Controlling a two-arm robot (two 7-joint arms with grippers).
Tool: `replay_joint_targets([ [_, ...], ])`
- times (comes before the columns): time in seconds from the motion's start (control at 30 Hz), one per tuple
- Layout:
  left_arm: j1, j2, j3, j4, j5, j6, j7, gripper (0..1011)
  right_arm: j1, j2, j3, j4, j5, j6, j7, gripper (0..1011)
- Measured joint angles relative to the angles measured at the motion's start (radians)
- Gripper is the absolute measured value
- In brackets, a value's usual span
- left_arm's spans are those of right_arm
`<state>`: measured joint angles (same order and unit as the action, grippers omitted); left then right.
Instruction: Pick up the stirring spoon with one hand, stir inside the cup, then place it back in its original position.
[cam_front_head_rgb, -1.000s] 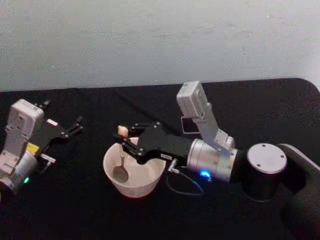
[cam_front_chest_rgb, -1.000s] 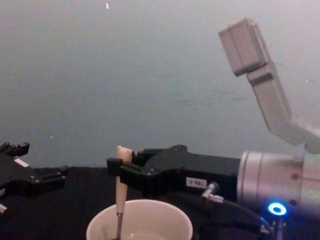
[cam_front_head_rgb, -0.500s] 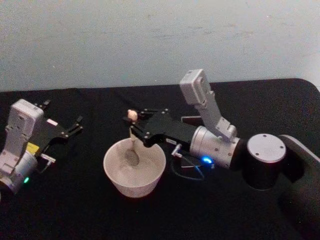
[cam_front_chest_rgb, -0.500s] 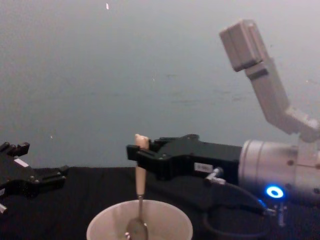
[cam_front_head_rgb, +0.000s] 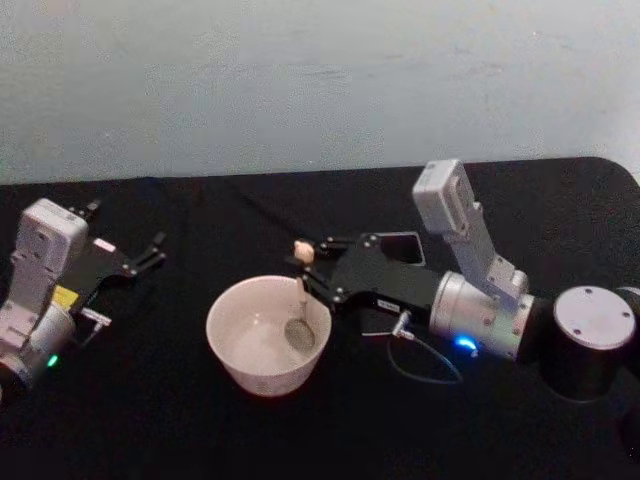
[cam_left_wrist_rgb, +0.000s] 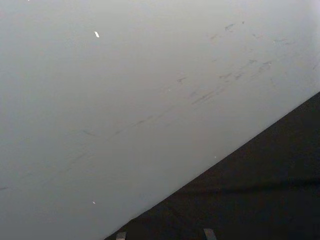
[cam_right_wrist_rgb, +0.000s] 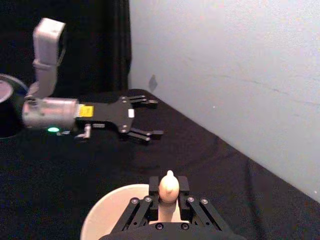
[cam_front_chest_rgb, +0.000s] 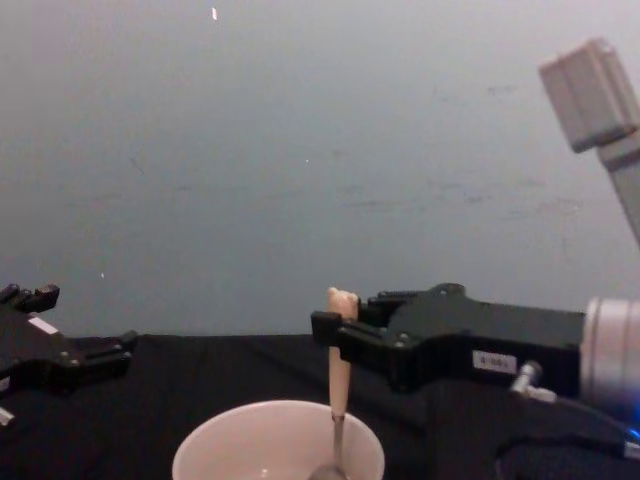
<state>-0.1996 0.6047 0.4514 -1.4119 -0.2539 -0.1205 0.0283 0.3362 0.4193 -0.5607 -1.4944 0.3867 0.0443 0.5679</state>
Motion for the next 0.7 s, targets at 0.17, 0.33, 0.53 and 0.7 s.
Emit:
replay_joint_targets([
  [0.17, 0.000, 0.000, 0.000, 0.000, 0.000, 0.000, 0.000, 1001, -0.022, 0.025, -0.006, -0.030, 0.015, 0.007, 0.024, 218],
  [0.33, 0.000, 0.000, 0.000, 0.000, 0.000, 0.000, 0.000, 1001, -0.033, 0.034, -0.027, -0.045, 0.028, 0.013, 0.047, 221],
  [0.53, 0.000, 0.000, 0.000, 0.000, 0.000, 0.000, 0.000, 1001, -0.029, 0.019, -0.052, -0.044, 0.035, 0.014, 0.054, 221],
  [0.7, 0.000, 0.000, 0.000, 0.000, 0.000, 0.000, 0.000, 1001, -0.016, -0.001, -0.061, -0.029, 0.035, 0.016, 0.046, 221],
])
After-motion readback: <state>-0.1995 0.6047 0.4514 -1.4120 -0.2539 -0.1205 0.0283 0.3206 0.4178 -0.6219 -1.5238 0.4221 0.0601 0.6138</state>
